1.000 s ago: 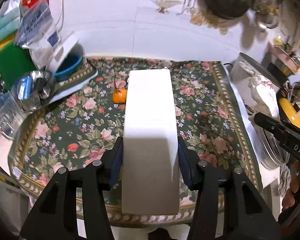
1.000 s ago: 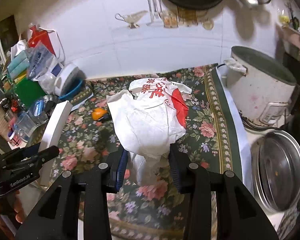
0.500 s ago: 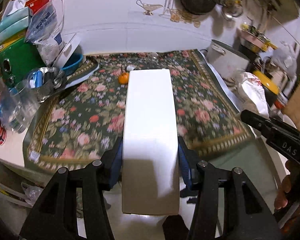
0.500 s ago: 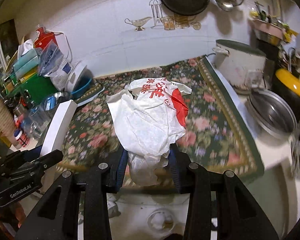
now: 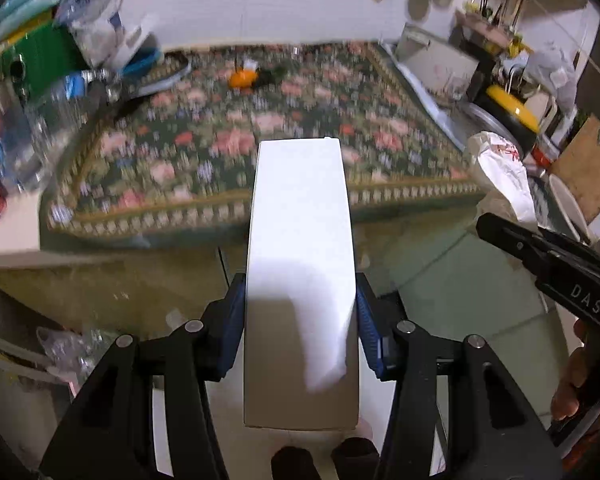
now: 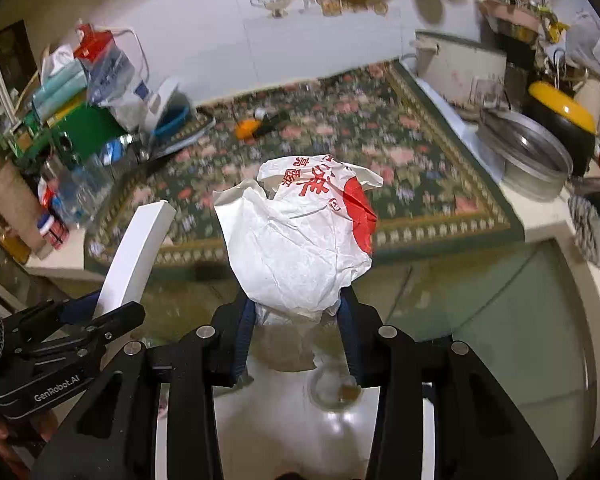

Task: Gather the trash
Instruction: 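Carry the white box and white bag down toward the floor bin, then open the left gripper over the bin while the right gripper releases the white bag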

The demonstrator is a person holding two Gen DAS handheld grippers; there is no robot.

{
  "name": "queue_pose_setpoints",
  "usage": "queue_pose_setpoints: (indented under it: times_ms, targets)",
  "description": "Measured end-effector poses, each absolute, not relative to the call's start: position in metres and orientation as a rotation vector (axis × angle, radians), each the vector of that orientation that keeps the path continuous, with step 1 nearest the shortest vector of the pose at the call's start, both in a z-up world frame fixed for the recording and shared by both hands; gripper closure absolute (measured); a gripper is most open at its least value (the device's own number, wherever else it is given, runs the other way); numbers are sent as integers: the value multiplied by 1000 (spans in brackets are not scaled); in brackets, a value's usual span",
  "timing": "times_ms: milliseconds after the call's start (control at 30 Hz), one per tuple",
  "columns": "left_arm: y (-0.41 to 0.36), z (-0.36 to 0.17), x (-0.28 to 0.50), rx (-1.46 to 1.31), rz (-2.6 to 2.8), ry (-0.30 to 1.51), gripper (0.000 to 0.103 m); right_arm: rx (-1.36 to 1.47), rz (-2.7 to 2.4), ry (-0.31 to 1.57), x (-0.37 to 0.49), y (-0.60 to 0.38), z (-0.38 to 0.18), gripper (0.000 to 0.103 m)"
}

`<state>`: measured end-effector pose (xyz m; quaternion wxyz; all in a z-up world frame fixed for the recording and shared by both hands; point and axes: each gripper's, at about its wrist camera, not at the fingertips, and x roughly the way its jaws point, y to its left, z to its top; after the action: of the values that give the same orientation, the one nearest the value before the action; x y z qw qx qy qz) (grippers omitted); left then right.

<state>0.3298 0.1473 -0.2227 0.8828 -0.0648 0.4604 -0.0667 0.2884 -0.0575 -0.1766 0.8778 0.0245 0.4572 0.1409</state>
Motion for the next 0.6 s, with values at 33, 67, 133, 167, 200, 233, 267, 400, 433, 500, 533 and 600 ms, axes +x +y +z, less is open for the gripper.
queue_pose_setpoints:
  times_ms: [33, 67, 133, 167, 200, 233, 267, 400, 433, 500, 533, 600]
  targets:
    - [146, -232, 329, -144, -141, 977, 53, 49, 294, 969, 286, -60, -185, 67]
    - [144, -244, 328, -153, -142, 998, 53, 45, 295, 988, 285, -62, -196, 67]
    - [139, -269, 326, -161, -135, 1036, 53, 38, 296, 1024, 284, -67, -217, 67]
    - [135, -288, 325, -160, -127, 1056, 53, 37, 297, 1042, 283, -71, -230, 67]
    - [133, -303, 324, -160, -117, 1073, 53, 38, 299, 1057, 281, -74, -243, 67]
    - [131, -315, 323, -162, -111, 1086, 53, 38, 302, 1080, 282, -79, -261, 67]
    - [128, -332, 322, -170, -104, 1105, 53, 33, 300, 1099, 282, -80, -273, 67]
    - [116, -410, 323, -227, -85, 1195, 53, -18, 300, 1166, 281, -89, -335, 67]
    - [113, -433, 324, -245, -84, 1218, 53, -23, 305, 1185, 281, -92, -351, 67]
    - [107, -467, 324, -265, -80, 1245, 53, -23, 319, 1221, 283, -97, -386, 67]
    - [104, -482, 325, -267, -75, 1256, 53, -28, 324, 1233, 284, -99, -399, 67]
    - [98, -521, 327, -268, -70, 1283, 53, -45, 337, 1254, 286, -103, -434, 67]
